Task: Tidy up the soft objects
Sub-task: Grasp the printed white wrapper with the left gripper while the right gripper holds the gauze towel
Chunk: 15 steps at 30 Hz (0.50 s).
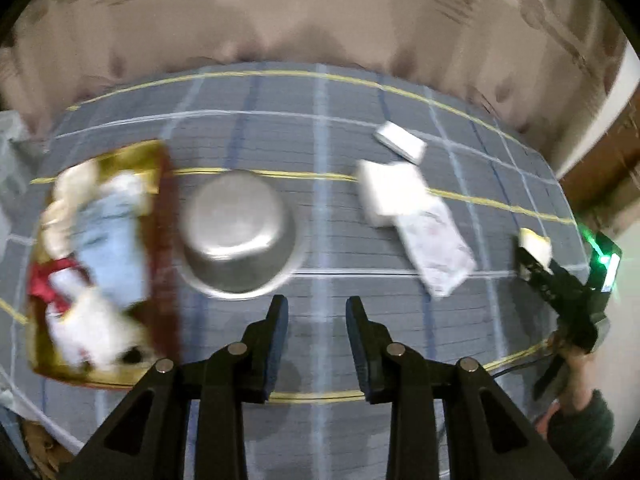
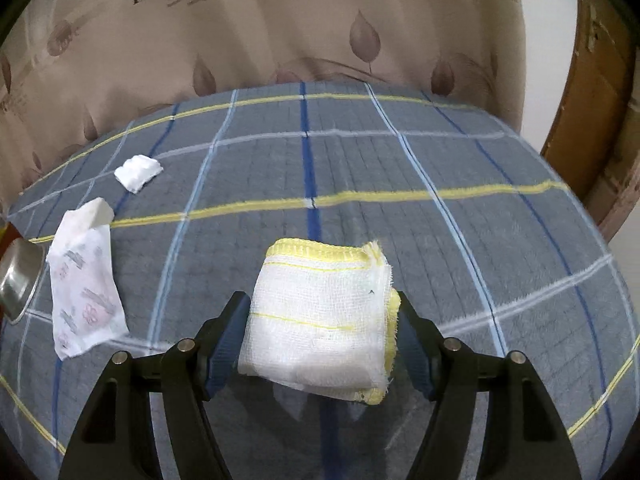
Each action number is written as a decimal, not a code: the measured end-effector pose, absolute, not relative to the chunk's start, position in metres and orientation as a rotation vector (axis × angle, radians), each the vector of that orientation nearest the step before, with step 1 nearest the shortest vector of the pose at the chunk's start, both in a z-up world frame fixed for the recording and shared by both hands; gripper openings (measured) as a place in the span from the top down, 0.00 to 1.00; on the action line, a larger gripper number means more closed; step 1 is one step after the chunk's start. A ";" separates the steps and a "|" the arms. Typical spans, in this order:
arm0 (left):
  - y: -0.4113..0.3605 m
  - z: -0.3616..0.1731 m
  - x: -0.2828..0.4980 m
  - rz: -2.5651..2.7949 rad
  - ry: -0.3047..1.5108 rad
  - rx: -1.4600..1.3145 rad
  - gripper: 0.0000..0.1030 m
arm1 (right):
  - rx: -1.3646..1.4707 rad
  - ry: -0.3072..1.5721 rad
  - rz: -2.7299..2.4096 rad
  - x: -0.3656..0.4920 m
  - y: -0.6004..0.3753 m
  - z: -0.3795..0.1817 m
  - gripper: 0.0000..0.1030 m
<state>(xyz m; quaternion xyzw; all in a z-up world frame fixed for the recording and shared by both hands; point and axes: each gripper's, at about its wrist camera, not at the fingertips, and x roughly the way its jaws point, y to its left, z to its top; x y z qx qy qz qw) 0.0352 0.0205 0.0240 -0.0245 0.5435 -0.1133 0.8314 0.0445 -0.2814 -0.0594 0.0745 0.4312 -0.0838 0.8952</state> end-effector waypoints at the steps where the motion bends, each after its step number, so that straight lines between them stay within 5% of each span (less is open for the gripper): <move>1: 0.002 0.021 0.039 -0.298 1.168 -0.047 0.70 | 0.163 0.892 -0.162 0.043 -0.283 -0.061 0.35; 15: -0.093 -0.021 0.094 -0.311 1.289 -0.175 0.69 | 0.197 0.894 -0.137 0.044 -0.286 -0.063 0.34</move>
